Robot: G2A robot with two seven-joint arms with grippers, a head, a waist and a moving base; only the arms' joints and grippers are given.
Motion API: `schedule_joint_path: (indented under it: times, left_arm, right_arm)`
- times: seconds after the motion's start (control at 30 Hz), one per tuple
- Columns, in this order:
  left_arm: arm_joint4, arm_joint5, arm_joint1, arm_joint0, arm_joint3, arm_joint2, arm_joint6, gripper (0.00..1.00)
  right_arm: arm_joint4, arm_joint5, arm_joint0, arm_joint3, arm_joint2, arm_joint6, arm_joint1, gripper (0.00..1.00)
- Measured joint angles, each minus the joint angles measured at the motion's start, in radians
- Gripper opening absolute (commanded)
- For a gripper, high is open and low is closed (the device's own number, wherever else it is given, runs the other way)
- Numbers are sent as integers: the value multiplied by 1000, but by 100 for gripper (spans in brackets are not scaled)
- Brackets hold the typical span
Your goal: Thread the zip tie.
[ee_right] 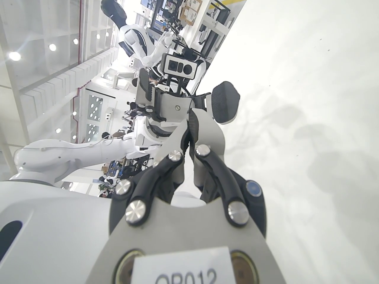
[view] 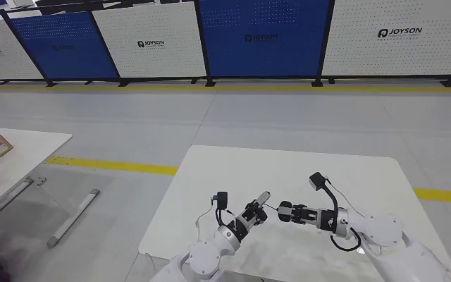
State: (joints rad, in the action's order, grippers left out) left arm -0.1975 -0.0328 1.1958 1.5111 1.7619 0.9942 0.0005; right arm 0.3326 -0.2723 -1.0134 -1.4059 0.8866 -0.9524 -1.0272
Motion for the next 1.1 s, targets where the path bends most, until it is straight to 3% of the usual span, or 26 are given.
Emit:
schedule_joint_path:
  times: [0.07, 0.17, 0.27, 0.33, 0.9, 0.93, 1.0, 1.07, 1.1]
  left_arm:
    - [2, -9, -1, 6, 3, 3, -9, 6]
    - [8, -23, -3, 19, 13, 9, -24, 1]
    - [12, -31, -5, 31, 22, 16, -32, 5]
    - [10, -32, -5, 36, 27, 20, -36, 0]
    - [26, -46, -4, 50, 39, 27, -52, 0]
    - [27, -47, -4, 51, 40, 27, -52, 0]
    - [31, -49, -4, 54, 43, 26, -51, 0]
    - [33, -49, -4, 57, 47, 27, -48, 0]
    - [37, -46, -4, 60, 48, 29, -41, 0]
  right_arm:
    - [0, 0, 0, 0, 0, 0, 0, 0]
    - [0, 0, 0, 0, 0, 0, 0, 0]
    - [0, 0, 0, 0, 0, 0, 0, 0]
    - [0, 0, 0, 0, 0, 0, 0, 0]
    - [0, 1, -2, -1, 0, 2, 0, 0]
    - [-1, 3, -6, -5, 1, 10, -1, 8]
    - [-5, 9, -14, -15, 6, 24, -1, 46]
    - [-4, 12, -20, -19, 14, 24, 0, 76]
    - [-3, 13, -24, -22, 21, 22, 1, 85]
